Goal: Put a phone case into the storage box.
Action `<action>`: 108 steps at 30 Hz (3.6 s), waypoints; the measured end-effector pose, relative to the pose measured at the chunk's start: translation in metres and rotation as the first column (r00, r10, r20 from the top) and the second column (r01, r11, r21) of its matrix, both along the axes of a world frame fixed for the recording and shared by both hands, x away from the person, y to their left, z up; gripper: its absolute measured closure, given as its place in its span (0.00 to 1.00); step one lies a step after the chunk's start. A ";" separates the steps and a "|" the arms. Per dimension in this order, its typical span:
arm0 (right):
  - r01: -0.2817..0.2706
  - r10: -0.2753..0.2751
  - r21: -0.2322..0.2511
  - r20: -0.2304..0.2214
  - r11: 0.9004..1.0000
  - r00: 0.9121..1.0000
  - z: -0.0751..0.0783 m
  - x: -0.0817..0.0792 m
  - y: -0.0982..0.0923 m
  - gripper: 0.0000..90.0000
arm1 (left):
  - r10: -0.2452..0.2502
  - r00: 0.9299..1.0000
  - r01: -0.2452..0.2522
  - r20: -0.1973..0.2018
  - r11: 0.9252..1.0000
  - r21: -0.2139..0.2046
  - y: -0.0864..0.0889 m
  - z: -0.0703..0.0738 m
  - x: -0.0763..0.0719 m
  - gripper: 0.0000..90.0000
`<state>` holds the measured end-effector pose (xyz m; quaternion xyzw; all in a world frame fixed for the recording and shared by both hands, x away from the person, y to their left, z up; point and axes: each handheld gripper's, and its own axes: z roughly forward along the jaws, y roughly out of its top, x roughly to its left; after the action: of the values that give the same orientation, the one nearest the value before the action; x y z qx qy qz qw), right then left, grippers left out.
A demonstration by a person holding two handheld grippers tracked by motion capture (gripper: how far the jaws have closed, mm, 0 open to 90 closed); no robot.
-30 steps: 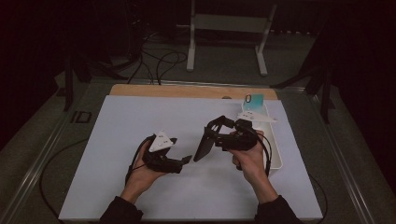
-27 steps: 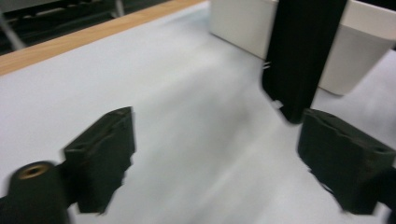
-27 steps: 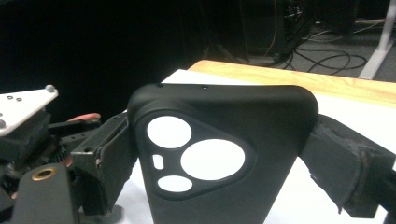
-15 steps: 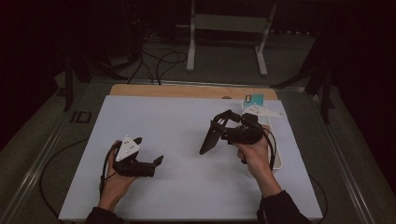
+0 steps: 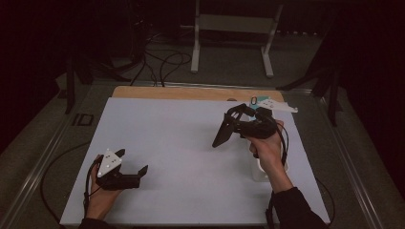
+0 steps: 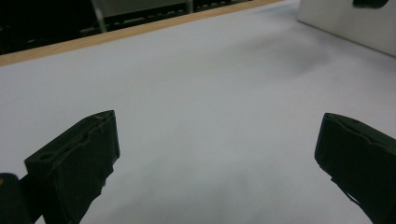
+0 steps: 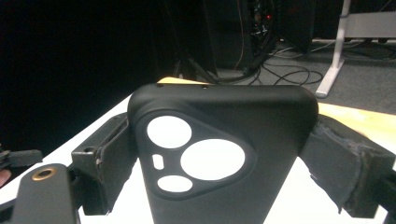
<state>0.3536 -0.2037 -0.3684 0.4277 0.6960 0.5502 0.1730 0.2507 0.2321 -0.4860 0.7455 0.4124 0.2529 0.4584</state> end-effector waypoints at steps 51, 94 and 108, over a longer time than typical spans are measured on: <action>0.457 -0.457 -0.154 0.038 0.876 0.889 0.016 0.069 -0.070 0.16 | 0.037 0.999 -0.037 0.018 0.999 -0.033 0.009 0.000 -0.005 0.01; 0.440 -0.501 -0.370 -0.084 0.818 0.861 -0.051 0.104 -0.060 0.15 | 0.045 0.999 -0.045 0.011 0.998 -0.032 0.009 0.000 -0.005 0.01; 0.436 -0.501 -0.314 -0.168 0.844 0.849 -0.060 0.116 -0.062 0.08 | 0.045 0.999 -0.044 0.010 0.998 -0.037 0.010 0.000 -0.006 0.01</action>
<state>0.4698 -0.2659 -0.4289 0.6229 0.6520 0.3364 0.2715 0.2452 0.2421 -0.4856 0.7263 0.4311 0.2593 0.4684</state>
